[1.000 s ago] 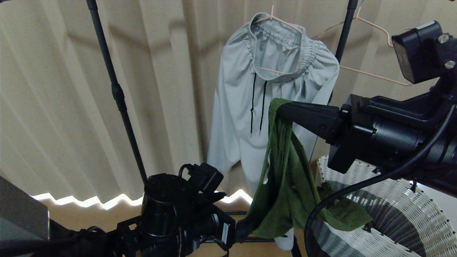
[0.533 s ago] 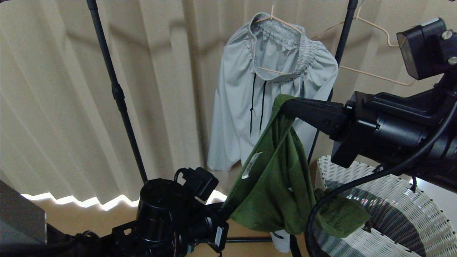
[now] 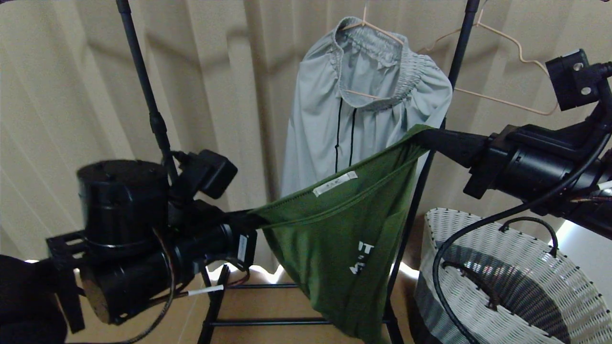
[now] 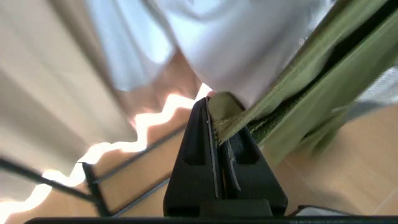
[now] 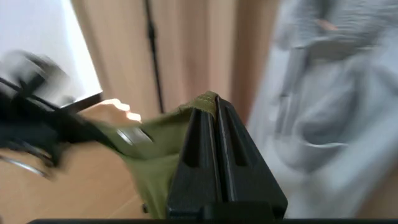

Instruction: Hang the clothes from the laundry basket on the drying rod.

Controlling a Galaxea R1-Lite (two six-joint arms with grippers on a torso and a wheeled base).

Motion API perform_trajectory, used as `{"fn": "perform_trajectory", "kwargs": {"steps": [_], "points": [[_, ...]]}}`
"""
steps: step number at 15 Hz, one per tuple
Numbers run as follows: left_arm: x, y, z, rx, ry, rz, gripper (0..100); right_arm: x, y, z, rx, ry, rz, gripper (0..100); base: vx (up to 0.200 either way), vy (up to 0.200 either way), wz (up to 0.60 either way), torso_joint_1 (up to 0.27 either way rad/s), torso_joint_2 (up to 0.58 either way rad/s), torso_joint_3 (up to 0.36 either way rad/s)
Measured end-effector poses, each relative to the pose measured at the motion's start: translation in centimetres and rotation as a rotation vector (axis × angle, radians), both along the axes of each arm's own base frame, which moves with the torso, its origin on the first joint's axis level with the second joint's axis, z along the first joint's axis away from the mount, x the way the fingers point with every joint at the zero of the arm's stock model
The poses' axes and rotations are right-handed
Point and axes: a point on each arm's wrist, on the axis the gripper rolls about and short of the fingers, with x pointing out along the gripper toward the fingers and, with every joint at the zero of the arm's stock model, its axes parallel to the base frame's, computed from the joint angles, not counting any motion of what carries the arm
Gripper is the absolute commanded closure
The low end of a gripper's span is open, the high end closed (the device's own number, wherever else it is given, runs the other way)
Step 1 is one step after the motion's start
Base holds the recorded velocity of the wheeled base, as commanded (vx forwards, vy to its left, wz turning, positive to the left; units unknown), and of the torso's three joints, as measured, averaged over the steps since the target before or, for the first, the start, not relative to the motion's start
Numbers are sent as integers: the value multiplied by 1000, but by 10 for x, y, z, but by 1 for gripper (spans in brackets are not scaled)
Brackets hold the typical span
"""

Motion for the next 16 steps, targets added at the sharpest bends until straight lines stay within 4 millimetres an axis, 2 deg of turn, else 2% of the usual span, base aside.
{"fn": "perform_trajectory", "kwargs": {"steps": [4,6,8,11,14,16], "points": [[-5,9,82,-63,-92,16,100,2,-7,19,42,-89,-29,100,0,0,0,0,0,0],[-9,10,111,-88,-127,9,100,7,-8,32,64,-135,-42,100,0,0,0,0,0,0],[-10,8,124,-112,-159,4,100,16,-9,37,68,-149,-61,100,0,0,0,0,0,0],[-10,8,130,-125,-178,1,100,26,-16,36,65,-148,-98,100,0,0,0,0,0,0],[-8,6,140,-144,-204,-1,100,25,-19,36,59,-141,-108,100,0,0,0,0,0,0],[-3,2,151,-165,-230,-1,100,18,-23,36,37,-105,-99,100,0,0,0,0,0,0]]}}
